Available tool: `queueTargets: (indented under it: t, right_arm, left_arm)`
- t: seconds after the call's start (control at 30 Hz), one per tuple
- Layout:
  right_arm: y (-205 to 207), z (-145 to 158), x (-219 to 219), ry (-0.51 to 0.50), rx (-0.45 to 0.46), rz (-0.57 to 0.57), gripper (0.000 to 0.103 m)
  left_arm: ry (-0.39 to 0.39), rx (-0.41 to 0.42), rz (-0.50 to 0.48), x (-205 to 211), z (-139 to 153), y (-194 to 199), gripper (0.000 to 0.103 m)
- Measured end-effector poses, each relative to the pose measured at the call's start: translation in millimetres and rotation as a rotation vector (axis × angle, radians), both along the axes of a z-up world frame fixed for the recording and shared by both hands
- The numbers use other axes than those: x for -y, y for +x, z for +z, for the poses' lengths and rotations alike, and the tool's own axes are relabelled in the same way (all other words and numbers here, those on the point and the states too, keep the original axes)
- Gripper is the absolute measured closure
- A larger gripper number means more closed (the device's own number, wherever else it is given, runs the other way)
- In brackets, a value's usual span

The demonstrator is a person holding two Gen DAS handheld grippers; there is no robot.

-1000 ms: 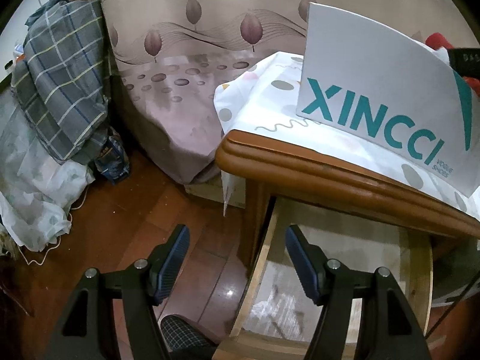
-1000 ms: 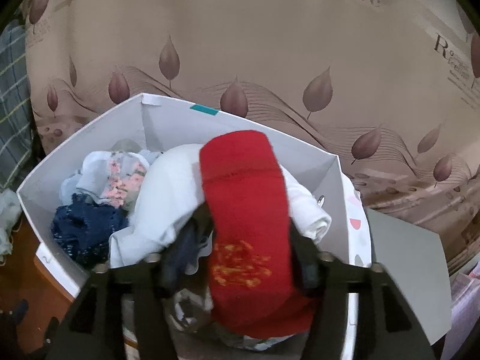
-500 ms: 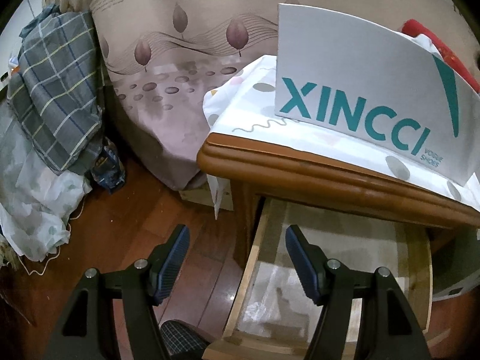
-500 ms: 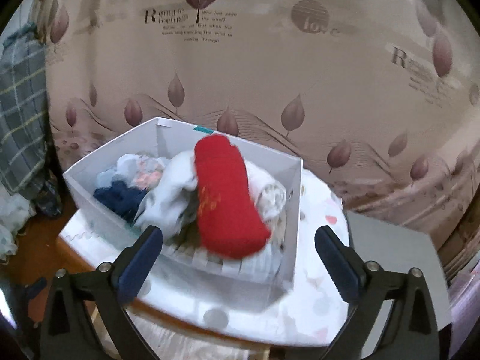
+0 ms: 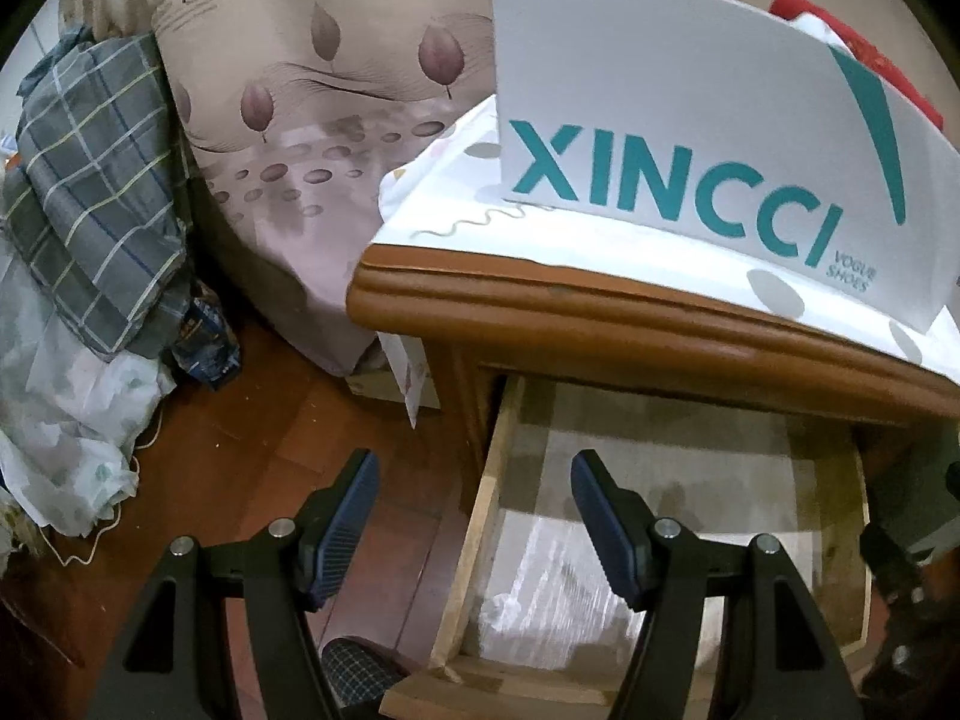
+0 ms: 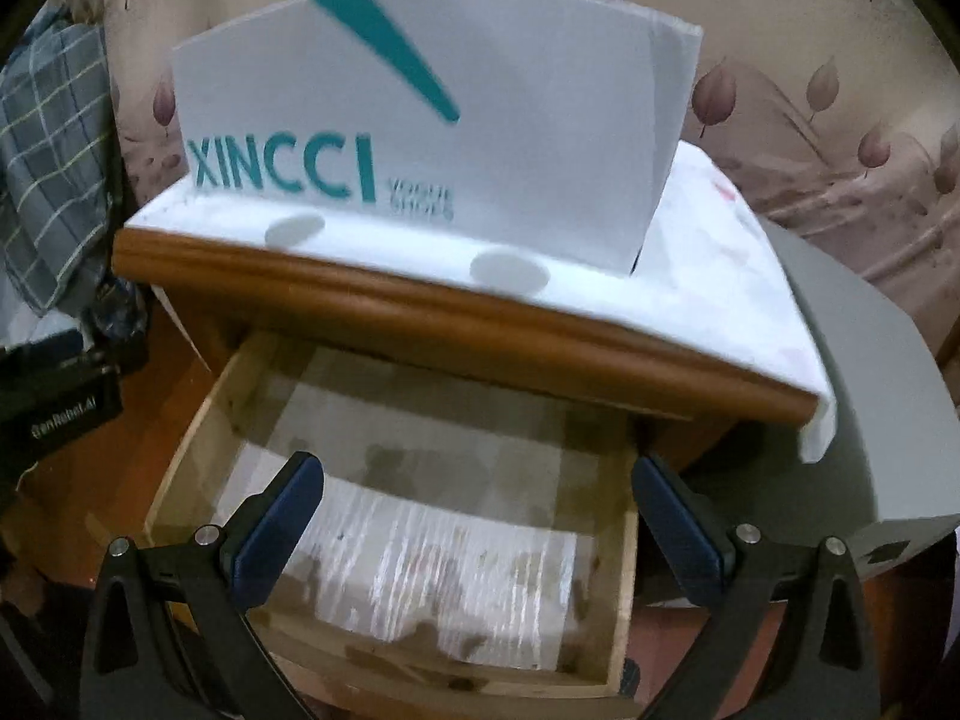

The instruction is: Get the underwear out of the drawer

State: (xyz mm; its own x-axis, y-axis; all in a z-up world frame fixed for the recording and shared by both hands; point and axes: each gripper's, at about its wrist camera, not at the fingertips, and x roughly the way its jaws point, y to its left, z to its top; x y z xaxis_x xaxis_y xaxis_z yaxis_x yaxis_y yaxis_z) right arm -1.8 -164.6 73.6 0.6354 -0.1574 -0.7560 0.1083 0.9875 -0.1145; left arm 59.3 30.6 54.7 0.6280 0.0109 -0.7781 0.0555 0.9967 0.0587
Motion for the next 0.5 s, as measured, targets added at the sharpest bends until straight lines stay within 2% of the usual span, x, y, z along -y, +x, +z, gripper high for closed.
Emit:
queueTargets:
  t: [0.17,0.3,0.5]
  right_arm:
    - [-4.6,-17.9,-0.1,0.017,0.020,-0.014,0.001]
    - [-2.1,-32.5,3.0,0.031,-0.008,-0.023,0.001]
    - [-4.0,-35.5,5.1,0.036,-0.012,-0.026,0.001]
  left_arm:
    - [-0.009,-0.019,-0.007,5.0,-7.5,0.8,0.035]
    - [0.015,-0.029,-0.017,10.3,-12.6,2.4,0.035]
    - [0.022,-0.037,-0.034,17.7,-17.7,2.4,0.035]
